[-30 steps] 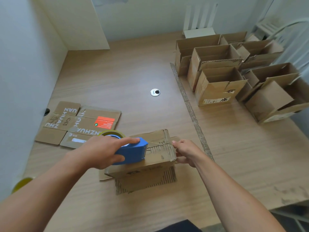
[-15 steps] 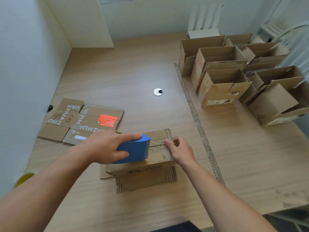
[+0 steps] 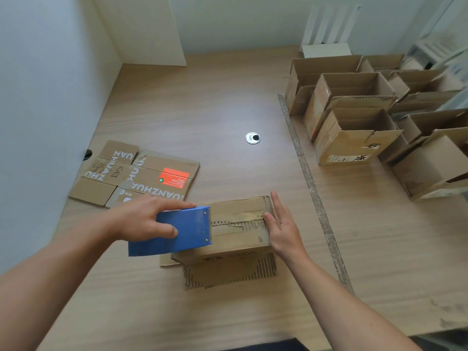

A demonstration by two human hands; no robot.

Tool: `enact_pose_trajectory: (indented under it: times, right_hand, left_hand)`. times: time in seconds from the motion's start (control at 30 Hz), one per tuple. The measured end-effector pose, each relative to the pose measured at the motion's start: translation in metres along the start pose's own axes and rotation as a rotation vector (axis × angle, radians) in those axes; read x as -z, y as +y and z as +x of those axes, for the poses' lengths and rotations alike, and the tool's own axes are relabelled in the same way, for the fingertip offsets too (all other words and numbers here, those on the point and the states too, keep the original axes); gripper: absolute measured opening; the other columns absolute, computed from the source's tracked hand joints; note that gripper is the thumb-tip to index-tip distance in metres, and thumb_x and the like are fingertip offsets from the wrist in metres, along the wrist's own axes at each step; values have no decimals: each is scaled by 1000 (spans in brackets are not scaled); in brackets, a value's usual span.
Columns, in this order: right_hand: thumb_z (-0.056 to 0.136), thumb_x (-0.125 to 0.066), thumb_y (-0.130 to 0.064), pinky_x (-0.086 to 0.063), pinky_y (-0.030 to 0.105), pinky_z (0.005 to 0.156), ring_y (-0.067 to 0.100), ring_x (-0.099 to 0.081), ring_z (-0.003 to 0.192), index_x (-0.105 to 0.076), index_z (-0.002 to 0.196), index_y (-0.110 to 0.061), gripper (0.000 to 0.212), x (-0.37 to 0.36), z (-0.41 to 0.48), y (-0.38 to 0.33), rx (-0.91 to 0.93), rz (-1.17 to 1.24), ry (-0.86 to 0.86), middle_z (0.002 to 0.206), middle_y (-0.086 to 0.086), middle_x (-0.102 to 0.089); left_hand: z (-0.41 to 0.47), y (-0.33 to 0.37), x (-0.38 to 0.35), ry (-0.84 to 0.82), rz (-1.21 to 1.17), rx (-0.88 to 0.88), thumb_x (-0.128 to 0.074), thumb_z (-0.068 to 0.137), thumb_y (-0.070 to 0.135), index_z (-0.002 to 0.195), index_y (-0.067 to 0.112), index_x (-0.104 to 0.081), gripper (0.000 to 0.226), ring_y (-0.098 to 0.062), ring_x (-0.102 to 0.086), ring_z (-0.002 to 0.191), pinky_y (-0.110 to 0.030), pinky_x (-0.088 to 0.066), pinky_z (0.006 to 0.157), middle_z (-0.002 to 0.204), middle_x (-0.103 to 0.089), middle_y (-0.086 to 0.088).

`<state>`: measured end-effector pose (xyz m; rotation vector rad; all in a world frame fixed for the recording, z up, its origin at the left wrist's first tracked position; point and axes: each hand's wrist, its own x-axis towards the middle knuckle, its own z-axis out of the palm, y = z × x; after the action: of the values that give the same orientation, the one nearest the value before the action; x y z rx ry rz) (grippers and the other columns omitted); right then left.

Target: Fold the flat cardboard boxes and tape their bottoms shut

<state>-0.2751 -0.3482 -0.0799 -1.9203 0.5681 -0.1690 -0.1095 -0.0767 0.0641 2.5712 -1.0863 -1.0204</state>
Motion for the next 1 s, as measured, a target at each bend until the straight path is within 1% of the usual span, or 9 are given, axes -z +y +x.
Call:
enact_pose_trajectory:
  times: [0.1,0.3,0.43,0.5,0.63,0.73,0.8,0.87,1.0]
  right_hand:
    - [104,-46,-28,-19,25,120,0,-24,142,-45,146,-33,42,4,7,-1,69,-119,-63,152,-19,-29]
    - [101,-52,-33,-24,19,111,-3,-33,135,-60,135,-32,35,-1,4,-4,44,-129,30,152,-9,-43]
    - [99,-58,-29,-26,17,109,5,-40,136,-66,129,-28,31,-1,4,-6,43,-143,66,150,-3,-47]
    - [99,-59,-29,-29,21,112,12,-42,139,-66,128,-28,30,-2,3,-7,33,-133,68,150,-2,-48]
    - [98,-59,-31,-32,39,118,17,-41,141,-65,130,-31,32,-2,3,-7,6,-121,65,150,-4,-47]
    - [98,-61,-29,-31,39,119,17,-40,142,-64,131,-31,33,-1,2,-8,-6,-113,65,149,-4,-48]
    - [98,-61,-29,-31,39,119,16,-39,142,-63,131,-31,34,-1,1,-9,-18,-108,64,149,-4,-48]
    - [97,-61,-30,-31,40,119,16,-39,143,-63,131,-32,34,-1,1,-9,-25,-114,61,149,-3,-49]
    - [97,-61,-32,-32,41,119,14,-39,142,-62,131,-35,34,-1,1,-10,-53,-100,56,148,-6,-50]
  left_hand:
    - [1,-3,-3,24,-19,-16,-48,62,65,110,88,-28,57,-8,-54,109,-36,-46,94,129,-57,18]
    - [-1,-8,-1,-4,-29,-9,-48,62,67,116,85,-28,60,-8,-54,111,-36,-46,95,132,-56,18]
    - [-1,-4,5,-36,-73,6,-54,68,58,114,80,-35,54,-5,-52,111,-25,-42,92,129,-55,21]
    - [-1,-5,8,-62,-107,15,-57,68,56,112,80,-38,54,-2,-52,111,-23,-42,91,128,-55,23]
    - [-2,-12,12,-118,-160,38,-59,63,59,118,78,-42,61,6,-50,116,-24,-40,95,129,-53,34]
    - [-10,-28,14,-151,-198,62,-62,66,51,122,72,-47,61,10,-54,109,-20,-40,91,124,-56,36]
    - [-18,-43,14,-152,-234,86,-64,65,52,121,72,-47,62,7,-56,108,-23,-43,92,124,-59,32]
    - [-25,-55,14,-155,-285,96,-65,60,56,120,72,-48,65,6,-56,112,-29,-43,101,126,-58,32]
    - [-28,-77,12,-176,-352,75,-69,65,49,131,56,-54,68,4,-51,124,-38,-37,112,134,-53,33]
